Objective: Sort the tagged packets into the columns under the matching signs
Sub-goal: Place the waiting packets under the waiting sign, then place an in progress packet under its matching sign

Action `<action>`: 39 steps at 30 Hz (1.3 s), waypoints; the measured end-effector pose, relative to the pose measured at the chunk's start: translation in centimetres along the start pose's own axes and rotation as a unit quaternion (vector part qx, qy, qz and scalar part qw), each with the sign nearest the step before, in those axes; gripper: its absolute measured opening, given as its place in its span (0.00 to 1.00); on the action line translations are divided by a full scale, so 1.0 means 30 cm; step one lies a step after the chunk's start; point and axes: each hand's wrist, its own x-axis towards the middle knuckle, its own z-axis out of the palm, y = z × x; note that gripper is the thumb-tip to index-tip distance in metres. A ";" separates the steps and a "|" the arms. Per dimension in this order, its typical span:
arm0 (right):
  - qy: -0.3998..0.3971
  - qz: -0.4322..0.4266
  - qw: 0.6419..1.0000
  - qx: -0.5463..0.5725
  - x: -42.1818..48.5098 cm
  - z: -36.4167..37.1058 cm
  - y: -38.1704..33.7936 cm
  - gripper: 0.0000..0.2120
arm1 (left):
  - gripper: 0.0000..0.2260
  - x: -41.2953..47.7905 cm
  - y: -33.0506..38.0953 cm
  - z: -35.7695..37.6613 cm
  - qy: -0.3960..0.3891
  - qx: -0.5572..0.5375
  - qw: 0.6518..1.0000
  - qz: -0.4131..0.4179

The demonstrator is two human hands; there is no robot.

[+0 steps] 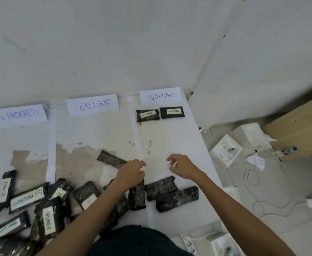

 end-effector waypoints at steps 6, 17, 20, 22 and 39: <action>-0.076 -0.083 0.954 -0.276 -0.116 0.178 -0.023 0.27 | 0.15 -0.133 -0.021 0.119 0.017 -0.014 1.000 0.014; 0.230 -0.292 0.909 -0.188 -0.221 0.194 -0.108 0.17 | 0.10 -0.278 0.065 0.044 -0.043 -0.605 0.764 -0.218; 0.255 -0.298 0.902 -0.181 -0.234 0.200 -0.130 0.20 | 0.11 -0.294 0.066 0.018 0.006 -0.615 0.768 -0.178; 0.237 -0.258 0.921 -0.171 -0.249 0.194 -0.144 0.26 | 0.12 -0.296 0.059 0.005 0.035 -0.595 0.785 -0.169; 0.124 -0.133 0.978 0.106 -0.306 0.241 -0.341 0.19 | 0.11 -0.348 -0.004 -0.032 0.157 -0.699 0.668 -0.201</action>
